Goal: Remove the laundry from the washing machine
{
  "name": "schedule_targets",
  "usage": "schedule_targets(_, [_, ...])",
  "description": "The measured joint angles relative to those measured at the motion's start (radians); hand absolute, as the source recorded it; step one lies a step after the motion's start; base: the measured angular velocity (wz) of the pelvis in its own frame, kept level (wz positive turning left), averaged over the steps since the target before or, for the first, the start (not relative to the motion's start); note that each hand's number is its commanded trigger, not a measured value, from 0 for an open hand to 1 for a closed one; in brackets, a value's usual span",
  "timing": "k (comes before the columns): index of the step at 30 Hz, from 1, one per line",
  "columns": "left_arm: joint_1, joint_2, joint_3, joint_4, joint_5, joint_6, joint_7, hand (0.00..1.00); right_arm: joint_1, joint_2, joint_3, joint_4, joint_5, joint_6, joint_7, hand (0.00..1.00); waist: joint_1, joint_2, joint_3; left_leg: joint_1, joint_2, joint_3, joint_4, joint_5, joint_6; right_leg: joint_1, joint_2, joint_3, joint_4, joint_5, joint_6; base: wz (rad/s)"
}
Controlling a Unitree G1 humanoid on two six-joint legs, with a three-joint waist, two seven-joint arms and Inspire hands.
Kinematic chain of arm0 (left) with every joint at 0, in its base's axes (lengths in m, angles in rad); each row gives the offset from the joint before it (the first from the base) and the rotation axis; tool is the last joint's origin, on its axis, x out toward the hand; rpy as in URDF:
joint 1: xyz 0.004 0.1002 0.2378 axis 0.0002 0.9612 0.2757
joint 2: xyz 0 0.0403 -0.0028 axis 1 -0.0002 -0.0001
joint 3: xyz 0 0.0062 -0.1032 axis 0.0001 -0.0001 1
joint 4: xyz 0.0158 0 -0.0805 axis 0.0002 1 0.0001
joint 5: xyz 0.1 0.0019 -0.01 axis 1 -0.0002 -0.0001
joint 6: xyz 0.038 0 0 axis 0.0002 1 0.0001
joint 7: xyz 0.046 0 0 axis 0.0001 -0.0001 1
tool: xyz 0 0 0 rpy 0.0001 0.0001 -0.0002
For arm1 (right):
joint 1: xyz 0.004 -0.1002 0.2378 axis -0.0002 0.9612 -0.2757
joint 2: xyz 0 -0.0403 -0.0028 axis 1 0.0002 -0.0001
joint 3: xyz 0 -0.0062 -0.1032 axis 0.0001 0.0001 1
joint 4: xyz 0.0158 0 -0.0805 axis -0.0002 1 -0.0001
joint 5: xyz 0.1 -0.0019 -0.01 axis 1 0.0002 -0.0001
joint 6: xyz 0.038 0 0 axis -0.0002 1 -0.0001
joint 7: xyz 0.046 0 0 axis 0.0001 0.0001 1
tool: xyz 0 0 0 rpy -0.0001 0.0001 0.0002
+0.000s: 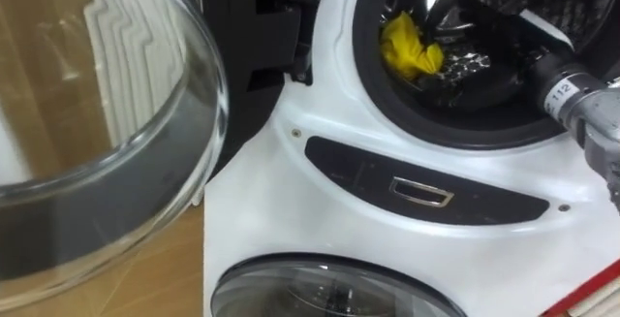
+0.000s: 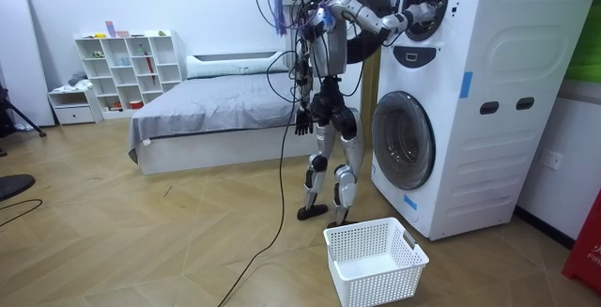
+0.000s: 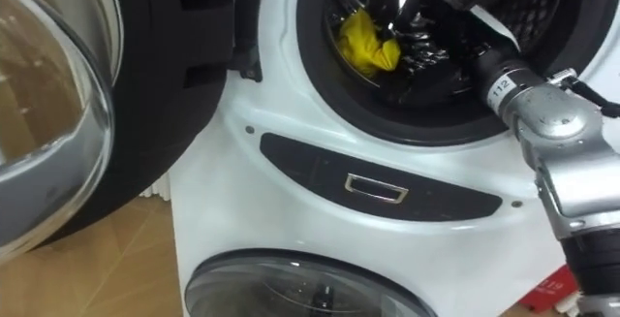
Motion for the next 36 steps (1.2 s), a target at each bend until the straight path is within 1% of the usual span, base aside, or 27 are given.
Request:
schedule_targets(2, [-0.004, 0.001, -0.001, 0.000, -0.001, -0.001, 0.000, 0.00, -0.015, -0.001, 0.013, -0.072, -0.059, 0.000, 0.000, 0.00, 0.004, 0.000, 0.0003, 0.000, 0.003, -0.003, -0.004, 0.002, -0.003, 0.000, 0.001, -0.006, -0.003, -0.001, -0.002, 0.06])
schedule_targets(4, [-0.012, 0.000, -0.005, 0.001, -0.001, -0.001, 0.000, 0.00, -0.033, -0.001, 0.020, -0.136, -0.077, -0.001, -0.002, 0.00, 0.010, 0.001, 0.0006, -0.001, 0.005, -0.006, -0.005, 0.003, -0.005, 0.001, 0.001, -0.010, -0.004, -0.002, -0.003, 0.07])
schedule_targets(7, [-0.026, 0.000, -0.023, 0.000, -0.004, -0.003, 0.002, 0.00, -0.066, -0.002, 0.055, -0.198, -0.074, -0.007, -0.003, 0.00, 0.036, 0.005, 0.0032, 0.002, 0.007, -0.006, -0.004, 0.003, -0.005, 0.003, 0.002, -0.011, -0.006, -0.002, -0.003, 0.01])
schedule_targets(9, [-0.034, -0.001, -0.023, 0.003, -0.005, -0.003, 0.002, 0.00, -0.073, -0.004, 0.071, -0.202, -0.096, -0.001, -0.003, 0.00, 0.056, -0.001, -0.0004, 0.003, 0.007, -0.007, -0.003, 0.003, -0.005, 0.003, 0.002, -0.010, -0.006, -0.002, -0.003, 0.00])
schedule_targets(12, [-0.039, -0.001, -0.023, 0.014, -0.007, 0.001, 0.005, 0.00, -0.074, -0.017, 0.075, -0.202, -0.102, 0.000, -0.003, 0.00, 0.054, 0.000, -0.0001, 0.004, 0.005, -0.001, -0.003, 0.003, -0.005, 0.003, 0.001, -0.008, -0.006, -0.002, -0.003, -0.08])
schedule_targets(13, [-0.037, 0.000, -0.025, 0.018, -0.015, 0.002, 0.015, 0.00, -0.080, -0.019, 0.090, -0.202, -0.104, 0.002, -0.005, 0.00, 0.054, 0.001, 0.0007, 0.005, 0.005, 0.001, -0.004, 0.003, -0.004, 0.003, 0.002, -0.004, -0.006, -0.002, -0.003, -0.08])
schedule_targets(15, [-0.041, 0.002, -0.033, 0.024, -0.023, 0.009, 0.032, 0.00, -0.096, -0.019, 0.121, -0.202, -0.114, 0.003, -0.005, 0.00, 0.058, -0.001, -0.0003, 0.006, 0.005, 0.005, -0.009, 0.004, -0.005, 0.001, 0.006, 0.011, -0.003, -0.002, -0.004, -0.09])
schedule_targets(16, [-0.040, 0.003, -0.048, 0.025, -0.022, 0.012, 0.042, 0.00, -0.109, -0.018, 0.143, -0.203, -0.119, 0.022, -0.009, 0.00, 0.061, 0.001, 0.0006, 0.011, 0.006, 0.010, -0.014, 0.005, -0.008, 0.001, 0.009, 0.015, -0.003, -0.002, -0.005, -0.11])
schedule_targets(18, [-0.042, 0.007, -0.069, 0.027, -0.022, 0.019, 0.044, 0.00, -0.112, -0.018, 0.168, -0.232, -0.120, 0.056, -0.011, 0.00, 0.060, -0.002, 0.0001, 0.018, 0.009, 0.017, -0.024, 0.008, -0.012, 0.002, 0.014, 0.016, -0.002, 0.001, -0.010, -0.14])
schedule_targets(23, [-0.044, 0.010, -0.080, 0.033, -0.023, 0.021, 0.045, 0.00, -0.112, -0.018, 0.175, -0.268, -0.120, 0.077, -0.007, 0.00, 0.058, -0.008, -0.0015, 0.027, 0.020, 0.026, -0.036, 0.010, -0.021, 0.001, 0.020, 0.016, -0.002, 0.002, -0.013, -0.04])
schedule_targets(27, [-0.046, 0.017, -0.082, 0.034, -0.023, 0.020, 0.044, 0.00, -0.112, -0.018, 0.176, -0.278, -0.118, 0.078, -0.001, 0.00, 0.058, -0.009, -0.0014, 0.030, 0.022, 0.029, -0.038, 0.007, -0.026, 0.002, 0.033, 0.017, -0.002, 0.001, -0.014, -0.02])
schedule_targets(28, [-0.048, 0.017, -0.082, 0.034, -0.023, 0.020, 0.043, 0.00, -0.112, -0.018, 0.176, -0.278, -0.118, 0.078, 0.000, 0.00, 0.058, -0.012, -0.0025, 0.031, 0.022, 0.029, -0.039, 0.007, -0.026, 0.002, 0.033, 0.018, -0.002, 0.000, -0.016, -0.03])
schedule_targets(29, [-0.049, 0.018, -0.082, 0.034, -0.023, 0.020, 0.043, 0.00, -0.112, -0.018, 0.177, -0.278, -0.127, 0.078, 0.000, 0.00, 0.059, -0.009, 0.0009, 0.034, 0.021, 0.032, -0.041, 0.007, -0.027, 0.002, 0.033, 0.016, -0.003, -0.003, -0.021, -0.03])
schedule_targets(33, [-0.048, 0.018, -0.081, 0.034, -0.037, 0.023, 0.040, 0.00, -0.112, -0.020, 0.175, -0.263, -0.143, 0.076, 0.013, 0.00, 0.058, -0.018, 0.0020, 0.034, 0.020, 0.028, -0.040, 0.007, -0.027, 0.006, 0.033, 0.014, -0.005, -0.004, -0.022, 0.01])
schedule_targets(36, [-0.045, 0.016, -0.079, 0.027, -0.037, 0.036, 0.039, 0.00, -0.112, -0.021, 0.168, -0.232, -0.142, 0.074, 0.027, 0.00, 0.060, -0.020, 0.0021, 0.036, 0.020, 0.023, -0.037, 0.006, -0.027, 0.012, 0.031, 0.009, -0.006, -0.004, -0.022, 0.07])
